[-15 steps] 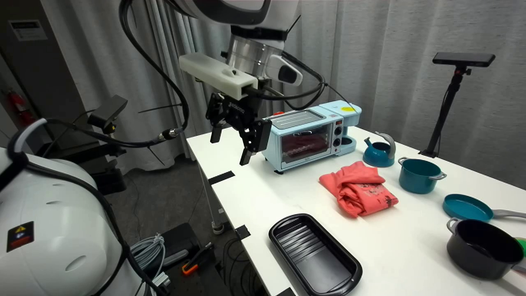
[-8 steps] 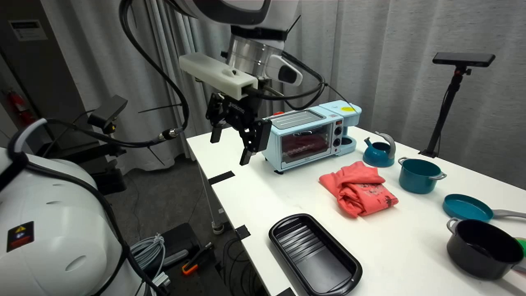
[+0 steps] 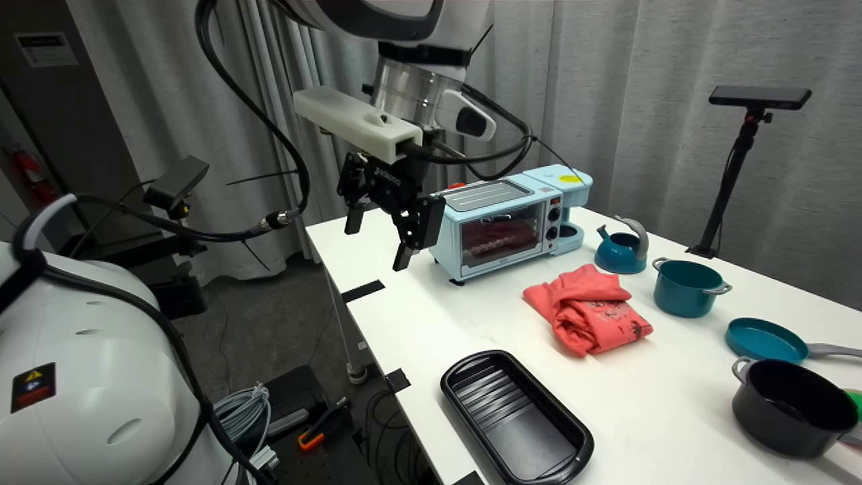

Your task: Unfold the cloth

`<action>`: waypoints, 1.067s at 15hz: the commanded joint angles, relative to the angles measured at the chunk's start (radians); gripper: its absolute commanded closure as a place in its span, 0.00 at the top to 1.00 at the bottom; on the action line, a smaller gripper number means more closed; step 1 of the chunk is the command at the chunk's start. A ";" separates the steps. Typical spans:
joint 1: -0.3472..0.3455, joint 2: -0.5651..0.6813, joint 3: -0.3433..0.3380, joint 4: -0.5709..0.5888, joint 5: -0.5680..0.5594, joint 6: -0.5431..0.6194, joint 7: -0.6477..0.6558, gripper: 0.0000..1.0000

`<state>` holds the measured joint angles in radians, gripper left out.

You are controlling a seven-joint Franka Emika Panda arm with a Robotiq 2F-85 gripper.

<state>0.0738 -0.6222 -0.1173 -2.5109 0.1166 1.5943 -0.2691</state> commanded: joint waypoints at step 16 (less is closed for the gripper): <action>-0.044 0.231 -0.010 0.254 -0.053 0.320 -0.070 1.00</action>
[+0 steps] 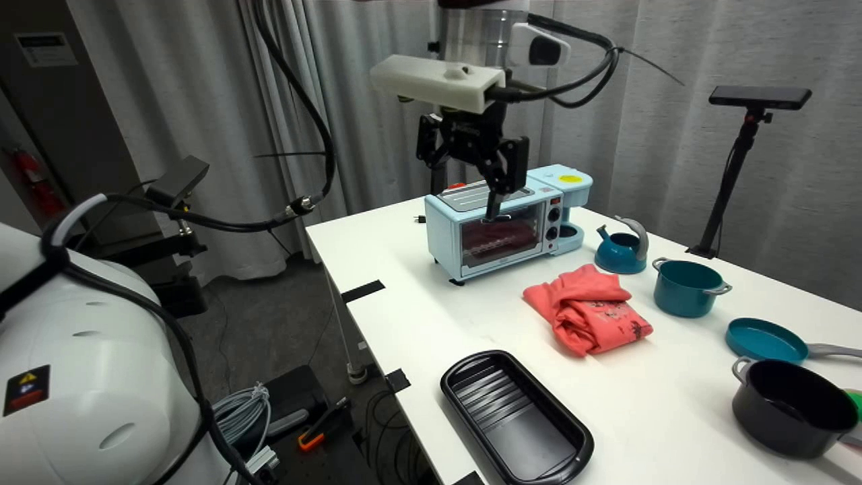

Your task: Unfold the cloth

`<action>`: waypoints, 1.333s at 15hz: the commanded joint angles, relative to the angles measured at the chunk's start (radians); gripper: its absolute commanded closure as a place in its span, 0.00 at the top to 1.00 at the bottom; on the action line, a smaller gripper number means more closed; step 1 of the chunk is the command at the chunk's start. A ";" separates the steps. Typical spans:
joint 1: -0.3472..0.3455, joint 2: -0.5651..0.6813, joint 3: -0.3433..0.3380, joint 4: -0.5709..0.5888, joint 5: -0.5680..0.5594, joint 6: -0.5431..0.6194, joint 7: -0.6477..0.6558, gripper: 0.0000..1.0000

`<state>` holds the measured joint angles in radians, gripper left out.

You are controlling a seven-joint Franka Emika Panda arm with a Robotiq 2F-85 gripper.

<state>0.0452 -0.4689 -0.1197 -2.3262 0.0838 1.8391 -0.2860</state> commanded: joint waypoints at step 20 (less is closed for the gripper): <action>-0.029 0.339 0.005 0.232 0.009 0.324 -0.078 1.00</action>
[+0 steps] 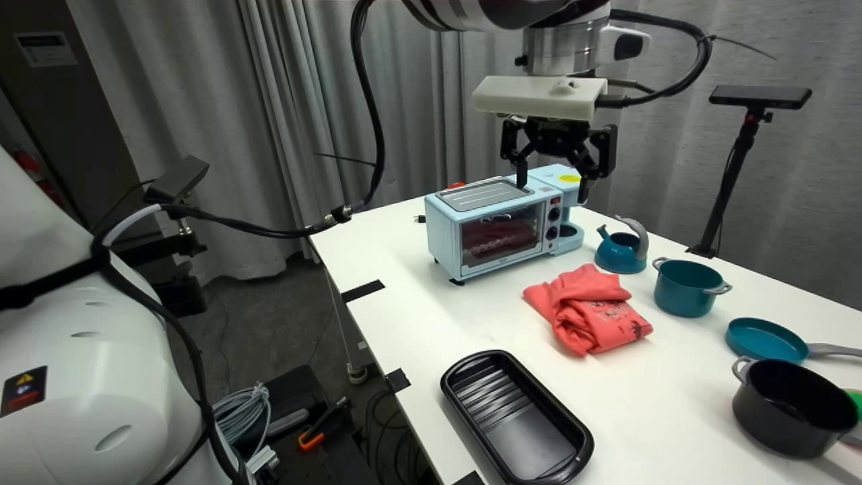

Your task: Unfold the cloth

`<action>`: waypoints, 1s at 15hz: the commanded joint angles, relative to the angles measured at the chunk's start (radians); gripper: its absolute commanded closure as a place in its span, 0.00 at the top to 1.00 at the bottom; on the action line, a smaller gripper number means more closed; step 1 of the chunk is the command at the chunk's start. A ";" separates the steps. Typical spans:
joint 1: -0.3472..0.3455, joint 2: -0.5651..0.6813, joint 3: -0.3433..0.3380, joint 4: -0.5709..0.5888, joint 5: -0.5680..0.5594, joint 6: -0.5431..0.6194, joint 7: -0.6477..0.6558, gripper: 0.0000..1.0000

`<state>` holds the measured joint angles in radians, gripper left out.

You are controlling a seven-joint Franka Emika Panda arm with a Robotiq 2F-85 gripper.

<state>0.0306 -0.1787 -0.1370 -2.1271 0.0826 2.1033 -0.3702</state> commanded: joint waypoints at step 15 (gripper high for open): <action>-0.081 0.630 0.103 0.490 0.144 0.201 0.151 1.00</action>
<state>-0.0054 0.3316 -0.0655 -1.7914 0.2164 2.3340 -0.2669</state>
